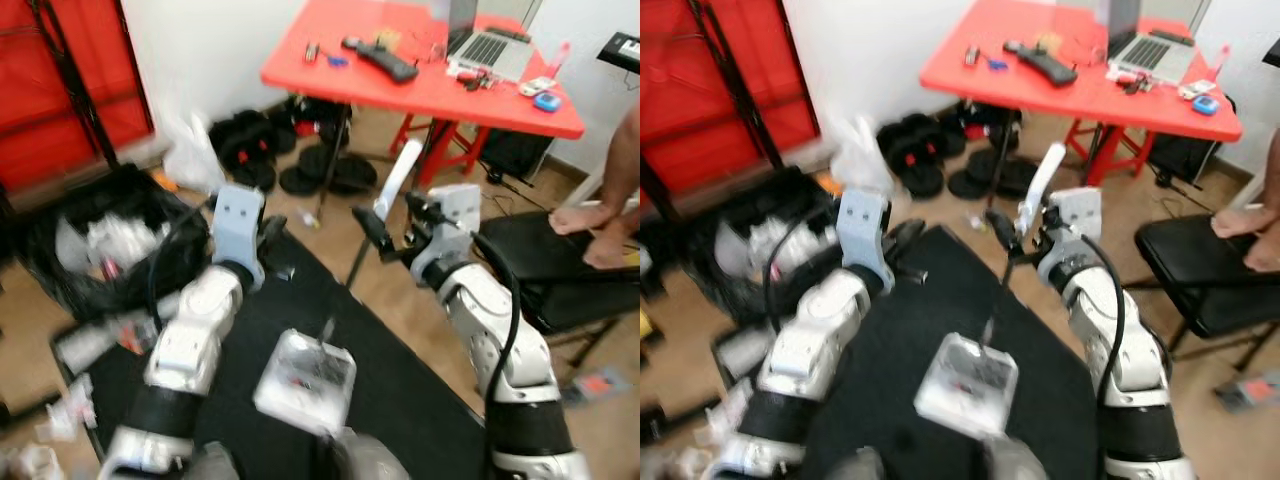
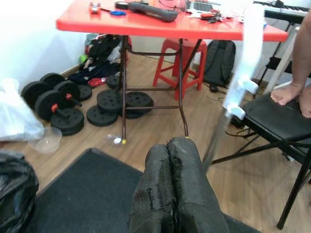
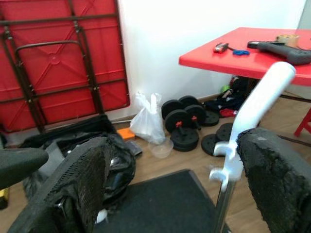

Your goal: Sweep floor

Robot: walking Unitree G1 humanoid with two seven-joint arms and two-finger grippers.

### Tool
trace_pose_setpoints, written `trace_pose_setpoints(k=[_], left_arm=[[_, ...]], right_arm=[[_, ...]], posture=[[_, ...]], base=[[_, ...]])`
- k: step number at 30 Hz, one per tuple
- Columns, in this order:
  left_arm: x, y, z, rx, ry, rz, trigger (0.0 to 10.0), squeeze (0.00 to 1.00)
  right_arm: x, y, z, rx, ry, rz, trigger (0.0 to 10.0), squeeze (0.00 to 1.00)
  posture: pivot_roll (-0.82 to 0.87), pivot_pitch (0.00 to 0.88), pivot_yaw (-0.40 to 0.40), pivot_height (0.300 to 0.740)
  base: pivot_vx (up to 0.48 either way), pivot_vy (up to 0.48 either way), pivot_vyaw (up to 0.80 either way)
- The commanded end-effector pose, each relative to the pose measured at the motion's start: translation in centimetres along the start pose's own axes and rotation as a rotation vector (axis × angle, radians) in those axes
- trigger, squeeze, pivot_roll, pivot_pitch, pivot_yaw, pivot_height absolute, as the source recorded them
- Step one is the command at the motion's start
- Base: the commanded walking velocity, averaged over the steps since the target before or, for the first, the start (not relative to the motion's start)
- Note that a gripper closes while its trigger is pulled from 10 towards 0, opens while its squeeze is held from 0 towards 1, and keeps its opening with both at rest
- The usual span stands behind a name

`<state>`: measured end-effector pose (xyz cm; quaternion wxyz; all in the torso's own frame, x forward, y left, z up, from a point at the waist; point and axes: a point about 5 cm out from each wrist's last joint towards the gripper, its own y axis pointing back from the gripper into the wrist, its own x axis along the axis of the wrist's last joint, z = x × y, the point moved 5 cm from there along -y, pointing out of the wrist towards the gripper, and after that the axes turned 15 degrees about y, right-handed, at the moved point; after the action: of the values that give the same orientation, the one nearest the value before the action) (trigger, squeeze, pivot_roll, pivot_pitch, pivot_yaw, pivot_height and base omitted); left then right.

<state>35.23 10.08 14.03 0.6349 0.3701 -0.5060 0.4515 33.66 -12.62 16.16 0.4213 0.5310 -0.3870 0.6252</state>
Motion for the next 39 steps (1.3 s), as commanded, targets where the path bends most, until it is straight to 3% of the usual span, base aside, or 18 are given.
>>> trace_pose_setpoints(k=[1,17,19,25,39], left_arm=[[-0.6,0.1,0.3,-0.028,0.002,-0.028,10.0,0.00],[-0.5,0.1,0.3,-0.029,0.002,-0.024,10.0,0.00],[-0.4,0.1,0.3,-0.025,-0.013,-0.023,10.0,0.00],[-0.3,0.3,0.8,-0.049,-0.064,-0.021,10.0,0.00],[-0.4,0.2,1.5,-0.075,-0.107,-0.024,10.0,0.00]], right_arm=[[-0.2,0.1,0.2,-0.008,-0.003,-0.002,10.0,0.00],[0.3,0.2,-0.4,0.035,-0.005,0.032,10.0,0.00],[0.4,0.3,-1.2,0.091,0.049,0.040,10.0,0.00],[0.4,0.5,-1.8,0.143,0.092,0.043,10.0,0.00],[0.2,0.9,-2.9,0.226,0.121,0.048,10.0,0.00]], posture=[[-0.17,0.036,-0.133,0.740],[-0.16,0.041,-0.134,0.740],[-0.16,0.041,-0.134,0.740],[-0.16,0.042,-0.132,0.740],[-0.16,0.034,-0.136,0.740]], base=[[-0.251,0.000,0.00],[-0.192,0.000,0.00],[0.000,0.000,0.79],[0.000,0.000,0.79],[0.000,0.000,0.79]])
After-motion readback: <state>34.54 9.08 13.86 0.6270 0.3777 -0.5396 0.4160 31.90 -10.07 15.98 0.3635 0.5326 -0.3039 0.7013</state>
